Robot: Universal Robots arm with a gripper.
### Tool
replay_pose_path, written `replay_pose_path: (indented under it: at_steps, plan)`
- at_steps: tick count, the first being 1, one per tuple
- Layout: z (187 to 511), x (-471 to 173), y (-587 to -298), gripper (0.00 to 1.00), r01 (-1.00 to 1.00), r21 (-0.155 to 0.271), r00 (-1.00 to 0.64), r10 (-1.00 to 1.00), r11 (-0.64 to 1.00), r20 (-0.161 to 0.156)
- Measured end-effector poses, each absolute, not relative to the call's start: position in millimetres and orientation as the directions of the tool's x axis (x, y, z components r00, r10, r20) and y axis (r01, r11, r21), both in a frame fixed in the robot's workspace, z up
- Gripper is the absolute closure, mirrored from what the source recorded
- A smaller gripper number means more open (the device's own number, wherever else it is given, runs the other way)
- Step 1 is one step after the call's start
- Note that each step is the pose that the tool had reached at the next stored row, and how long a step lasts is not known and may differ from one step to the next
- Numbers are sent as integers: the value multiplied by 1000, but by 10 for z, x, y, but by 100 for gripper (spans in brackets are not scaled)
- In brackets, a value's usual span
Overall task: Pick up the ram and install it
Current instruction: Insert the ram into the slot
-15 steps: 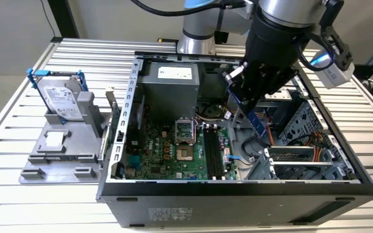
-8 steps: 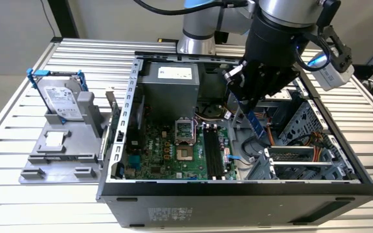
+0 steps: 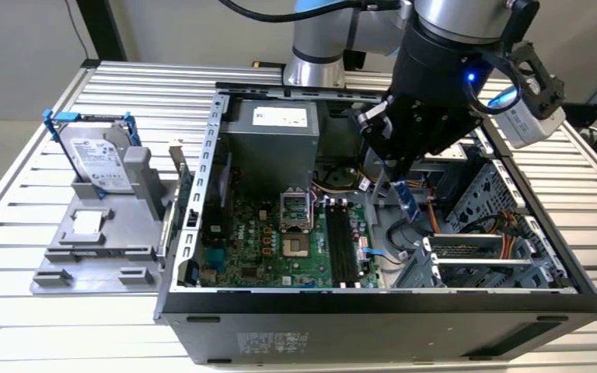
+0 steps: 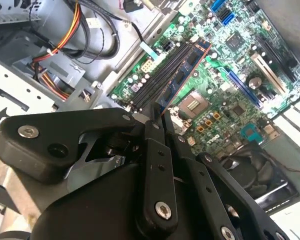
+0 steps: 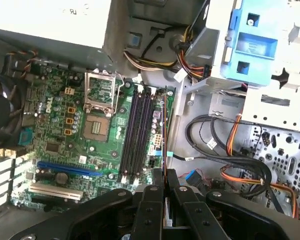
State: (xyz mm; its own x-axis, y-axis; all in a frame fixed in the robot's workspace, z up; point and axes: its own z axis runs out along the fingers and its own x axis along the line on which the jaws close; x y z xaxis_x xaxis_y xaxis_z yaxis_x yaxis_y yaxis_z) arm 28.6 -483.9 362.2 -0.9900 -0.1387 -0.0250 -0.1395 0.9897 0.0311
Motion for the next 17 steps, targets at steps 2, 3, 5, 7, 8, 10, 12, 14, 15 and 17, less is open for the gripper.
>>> replay_pose_path:
  at_steps: [2, 3, 5, 7, 8, 10, 12, 14, 15, 17]
  plan:
    - [3622, 286, -4839, 100, -120, 31, -992, -120, 992, -25]
    - [3622, 286, -4839, 100, -111, 31, -994, -110, 993, -25]
    - [3622, 286, -4839, 100, -92, 31, -996, -91, 995, -25]
    - [3622, 286, -4839, 100, -73, 31, -997, -73, 997, -25]
    - [3622, 286, -4839, 100, -65, 31, -998, -64, 997, -25]
    - [3622, 286, -4839, 100, -46, 31, -999, -45, 998, -25]
    - [3622, 286, -4839, 100, -29, 31, -999, -28, 999, -25]
    - [3622, 285, -4839, 100, -22, 31, -999, -21, 999, -25]
    - [3623, 286, -4839, 100, -21, 31, -999, -21, 999, -25]
    - [3622, 285, -4839, 100, -20, 31, -1000, -19, 999, -25]
